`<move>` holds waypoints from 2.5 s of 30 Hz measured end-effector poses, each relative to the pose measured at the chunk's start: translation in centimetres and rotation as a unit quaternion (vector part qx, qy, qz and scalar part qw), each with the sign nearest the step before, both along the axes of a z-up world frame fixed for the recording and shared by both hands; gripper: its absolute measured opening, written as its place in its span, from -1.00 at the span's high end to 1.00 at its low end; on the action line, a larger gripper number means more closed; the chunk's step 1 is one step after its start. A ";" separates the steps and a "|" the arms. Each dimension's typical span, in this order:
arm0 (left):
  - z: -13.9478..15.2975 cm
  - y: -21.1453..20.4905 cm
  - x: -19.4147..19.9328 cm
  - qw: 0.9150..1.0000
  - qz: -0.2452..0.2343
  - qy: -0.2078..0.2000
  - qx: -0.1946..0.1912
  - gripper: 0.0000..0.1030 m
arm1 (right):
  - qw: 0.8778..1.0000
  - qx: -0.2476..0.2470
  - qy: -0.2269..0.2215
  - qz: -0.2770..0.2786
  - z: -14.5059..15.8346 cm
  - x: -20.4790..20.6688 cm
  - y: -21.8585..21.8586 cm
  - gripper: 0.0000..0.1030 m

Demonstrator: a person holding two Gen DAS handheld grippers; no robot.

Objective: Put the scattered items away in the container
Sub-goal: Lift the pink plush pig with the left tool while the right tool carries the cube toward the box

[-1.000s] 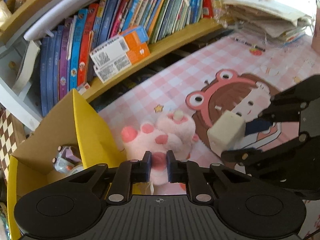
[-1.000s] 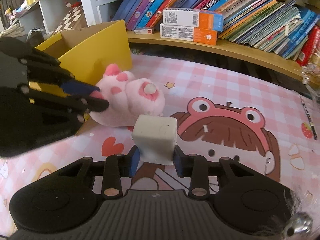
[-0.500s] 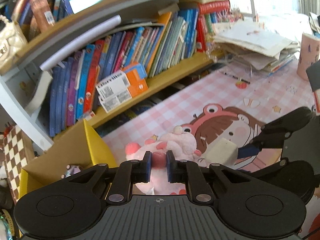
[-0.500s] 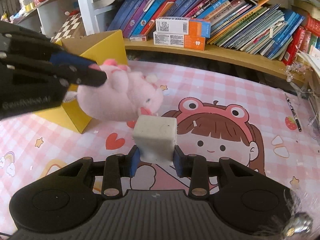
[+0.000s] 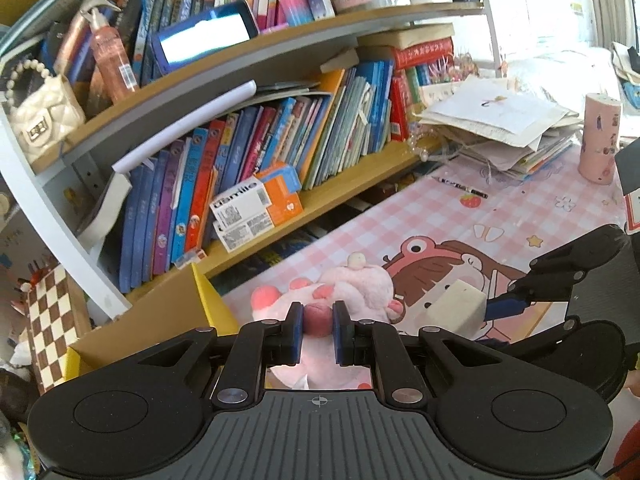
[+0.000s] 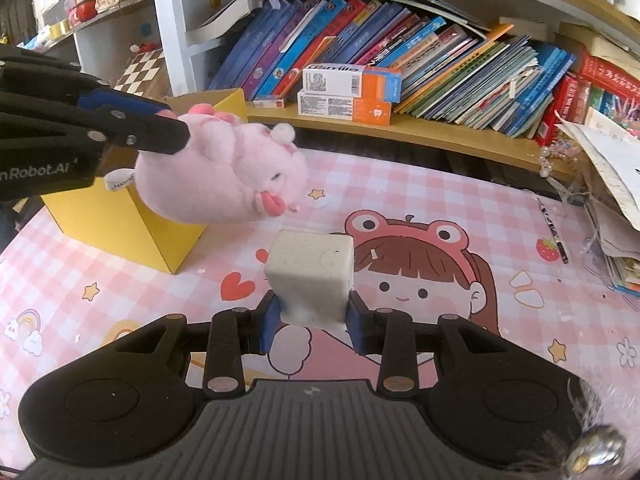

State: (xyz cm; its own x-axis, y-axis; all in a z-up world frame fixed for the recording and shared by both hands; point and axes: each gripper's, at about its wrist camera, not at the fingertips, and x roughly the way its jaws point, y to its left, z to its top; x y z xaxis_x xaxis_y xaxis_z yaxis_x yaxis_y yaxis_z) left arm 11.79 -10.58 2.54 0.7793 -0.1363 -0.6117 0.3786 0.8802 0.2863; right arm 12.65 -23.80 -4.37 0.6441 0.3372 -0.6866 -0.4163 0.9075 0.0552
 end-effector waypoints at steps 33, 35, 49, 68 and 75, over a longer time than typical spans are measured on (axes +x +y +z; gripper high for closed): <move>3.5 9.6 -5.8 0.998 0.008 -0.058 -0.040 0.74 | 0.999 -0.004 -0.042 -0.028 4.1 -6.2 6.5 0.37; 3.6 10.2 -6.0 0.997 0.010 -0.060 -0.041 0.74 | 0.999 -0.002 -0.043 -0.024 4.4 -6.2 7.1 0.37; 4.2 14.9 -5.8 0.994 0.041 -0.079 -0.058 0.74 | 0.999 0.003 -0.029 0.013 5.5 -5.1 11.5 0.37; 3.6 21.1 -3.0 0.987 0.094 -0.087 -0.092 0.74 | 0.997 -0.019 -0.060 0.051 7.8 -1.5 17.0 0.37; 2.3 22.7 -1.0 0.986 0.109 -0.076 -0.098 0.74 | 0.996 -0.025 -0.054 0.061 7.5 0.6 18.7 0.37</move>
